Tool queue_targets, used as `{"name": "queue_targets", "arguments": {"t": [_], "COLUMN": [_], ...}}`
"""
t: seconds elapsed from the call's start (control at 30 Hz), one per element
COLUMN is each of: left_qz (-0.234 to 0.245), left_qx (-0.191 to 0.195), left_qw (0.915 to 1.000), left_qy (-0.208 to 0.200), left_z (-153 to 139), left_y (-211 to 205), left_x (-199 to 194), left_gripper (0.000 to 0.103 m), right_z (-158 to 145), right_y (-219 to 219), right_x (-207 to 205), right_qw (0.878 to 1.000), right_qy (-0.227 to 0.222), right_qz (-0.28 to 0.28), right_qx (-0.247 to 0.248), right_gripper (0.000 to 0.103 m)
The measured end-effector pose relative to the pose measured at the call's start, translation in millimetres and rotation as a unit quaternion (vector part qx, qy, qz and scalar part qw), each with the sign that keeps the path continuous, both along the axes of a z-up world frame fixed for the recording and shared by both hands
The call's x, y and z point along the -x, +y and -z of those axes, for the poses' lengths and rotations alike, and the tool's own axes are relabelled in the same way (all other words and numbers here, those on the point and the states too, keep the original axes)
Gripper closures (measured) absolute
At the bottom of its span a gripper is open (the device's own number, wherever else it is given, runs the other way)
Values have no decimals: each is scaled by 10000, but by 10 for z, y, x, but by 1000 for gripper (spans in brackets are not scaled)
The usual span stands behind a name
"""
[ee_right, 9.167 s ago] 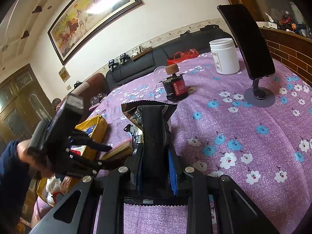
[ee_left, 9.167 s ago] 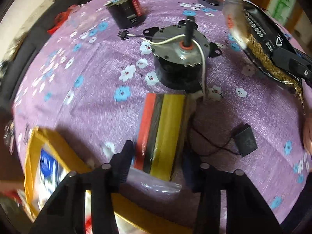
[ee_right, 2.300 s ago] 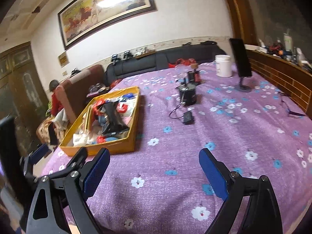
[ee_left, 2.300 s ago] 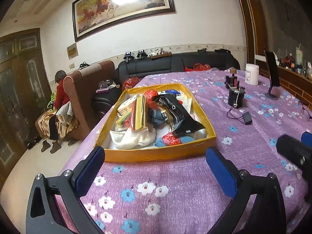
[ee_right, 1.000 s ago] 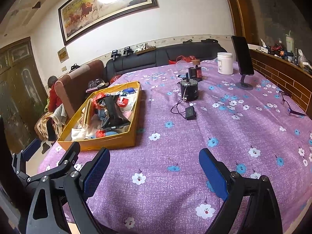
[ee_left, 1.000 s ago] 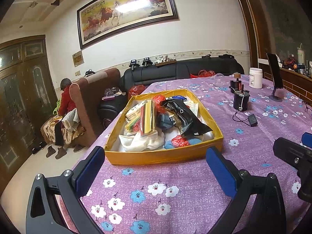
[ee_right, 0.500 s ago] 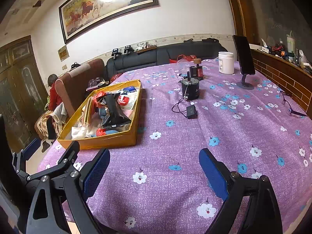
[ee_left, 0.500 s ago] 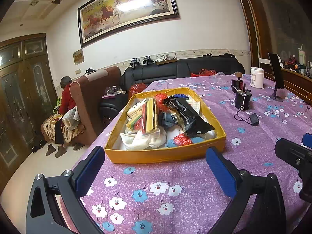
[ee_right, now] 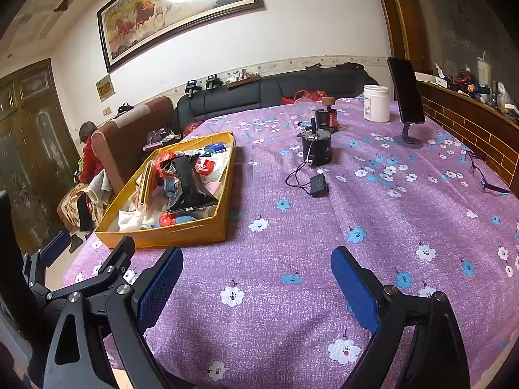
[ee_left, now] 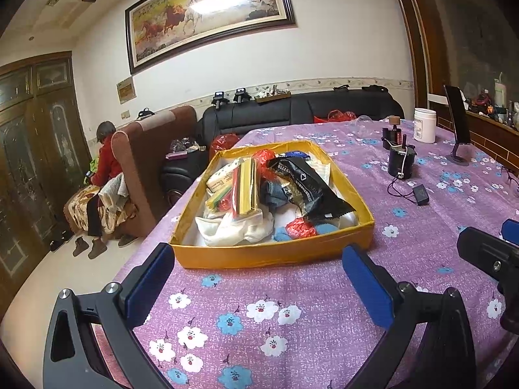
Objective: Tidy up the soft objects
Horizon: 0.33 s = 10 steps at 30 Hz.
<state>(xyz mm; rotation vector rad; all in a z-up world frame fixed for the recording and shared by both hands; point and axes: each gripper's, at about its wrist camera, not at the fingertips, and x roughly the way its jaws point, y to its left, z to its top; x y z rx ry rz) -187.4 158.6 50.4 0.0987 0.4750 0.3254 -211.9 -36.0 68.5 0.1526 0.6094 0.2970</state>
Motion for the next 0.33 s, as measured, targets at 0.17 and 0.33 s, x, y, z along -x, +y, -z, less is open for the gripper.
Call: {"name": "queue_targets", "arguments": {"t": [0.17, 0.33], "left_qz": [-21, 44], "left_qx": [104, 283], "left_qw": [9999, 9994], "left_qy": [76, 210], "left_z": [20, 30], "left_y": [28, 65], "left_x": [-5, -27], "left_gripper": [0, 0], "right_z": [14, 32], "right_y": [4, 7], "right_x": [1, -8], "right_qw": [10000, 10000], "right_qy": [9, 24], "right_qz": [1, -7], "right_qx": [1, 3], "right_gripper": [8, 8]}}
